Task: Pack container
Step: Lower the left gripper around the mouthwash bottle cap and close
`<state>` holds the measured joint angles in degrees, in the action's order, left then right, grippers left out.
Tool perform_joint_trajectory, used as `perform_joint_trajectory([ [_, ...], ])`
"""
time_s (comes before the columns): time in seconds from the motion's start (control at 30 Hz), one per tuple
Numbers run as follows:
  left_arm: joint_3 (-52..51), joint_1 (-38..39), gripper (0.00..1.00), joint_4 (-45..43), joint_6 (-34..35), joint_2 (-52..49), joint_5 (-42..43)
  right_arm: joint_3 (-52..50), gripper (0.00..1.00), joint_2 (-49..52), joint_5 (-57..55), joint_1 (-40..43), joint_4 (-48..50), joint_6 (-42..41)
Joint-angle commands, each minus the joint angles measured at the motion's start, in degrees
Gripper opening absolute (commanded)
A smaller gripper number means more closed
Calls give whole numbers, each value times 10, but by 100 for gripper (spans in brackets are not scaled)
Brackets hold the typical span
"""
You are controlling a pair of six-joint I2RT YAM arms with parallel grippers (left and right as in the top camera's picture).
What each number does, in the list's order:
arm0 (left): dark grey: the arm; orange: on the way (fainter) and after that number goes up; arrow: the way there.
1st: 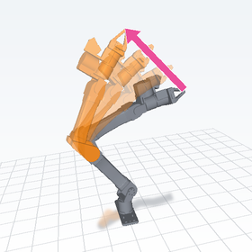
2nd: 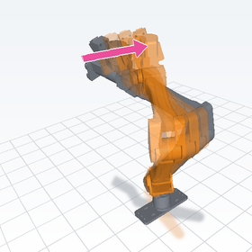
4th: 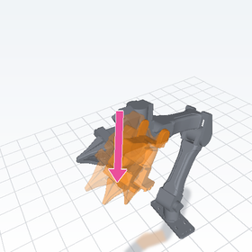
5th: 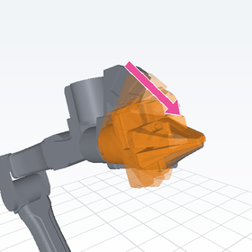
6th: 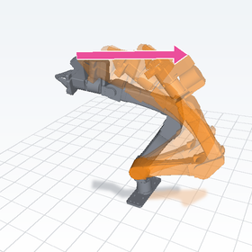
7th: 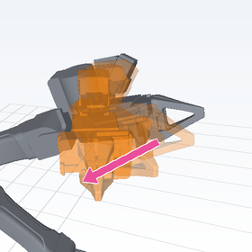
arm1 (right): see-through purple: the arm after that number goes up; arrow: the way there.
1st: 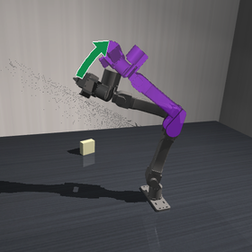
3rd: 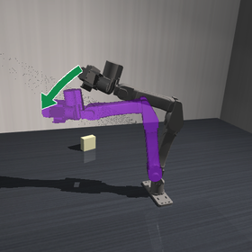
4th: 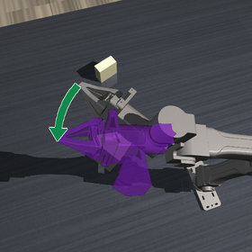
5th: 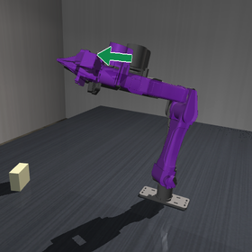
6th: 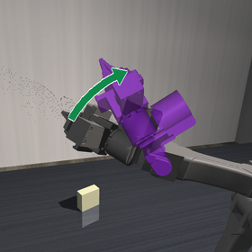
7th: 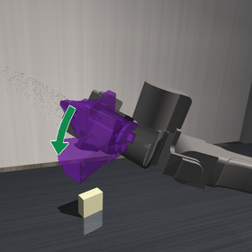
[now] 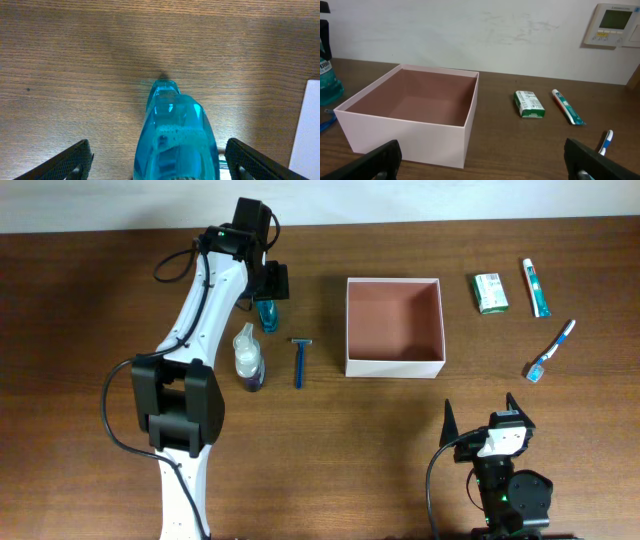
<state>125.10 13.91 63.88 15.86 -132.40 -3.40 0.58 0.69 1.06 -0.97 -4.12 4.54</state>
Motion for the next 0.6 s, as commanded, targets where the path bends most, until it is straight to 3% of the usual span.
perform_joint_trajectory([
  [0.0,3,3,95,1,-1,-8,-8,-3,99,-4,-3,-5,-3,-1],
  [0.07,3,3,99,0,-1,-8,-8,-3,99,-4,-3,-5,-3,-1],
  [0.37,4,3,99,-2,-1,-8,-7,-3,99,-4,-3,-5,-3,-1],
  [0.57,7,3,91,-2,-1,-8,-7,-3,99,-4,-3,-5,-3,-1],
])
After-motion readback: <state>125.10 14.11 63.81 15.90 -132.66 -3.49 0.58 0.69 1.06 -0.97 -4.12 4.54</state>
